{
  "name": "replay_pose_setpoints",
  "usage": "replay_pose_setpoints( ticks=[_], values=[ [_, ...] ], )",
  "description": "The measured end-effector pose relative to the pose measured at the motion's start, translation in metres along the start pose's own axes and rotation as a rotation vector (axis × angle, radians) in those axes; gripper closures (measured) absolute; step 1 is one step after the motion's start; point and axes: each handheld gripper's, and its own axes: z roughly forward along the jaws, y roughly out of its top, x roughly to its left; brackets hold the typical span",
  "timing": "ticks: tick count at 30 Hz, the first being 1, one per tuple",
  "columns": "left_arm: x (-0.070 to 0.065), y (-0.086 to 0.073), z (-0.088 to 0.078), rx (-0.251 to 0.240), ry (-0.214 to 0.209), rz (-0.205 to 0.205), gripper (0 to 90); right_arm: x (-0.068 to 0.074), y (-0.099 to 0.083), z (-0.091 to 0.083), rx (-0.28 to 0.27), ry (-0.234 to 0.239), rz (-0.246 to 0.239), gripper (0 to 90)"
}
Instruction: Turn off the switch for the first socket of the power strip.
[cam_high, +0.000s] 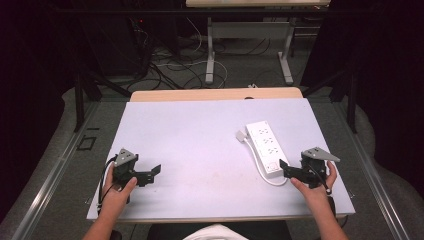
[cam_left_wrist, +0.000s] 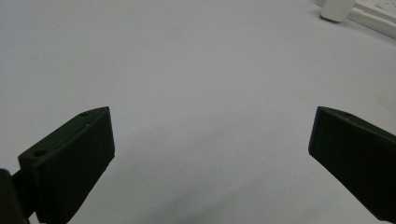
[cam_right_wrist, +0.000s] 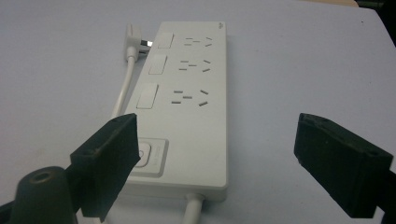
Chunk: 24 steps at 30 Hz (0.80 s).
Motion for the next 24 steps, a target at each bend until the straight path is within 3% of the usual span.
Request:
replay_pose_setpoints(
  ticks=[24],
  values=[
    [-0.002, -0.001, -0.001, 0.001, -0.006, 0.002, 0.2, 0.012, 0.008, 0.005, 0.012, 0.035, -0.044, 15.0]
  ],
)
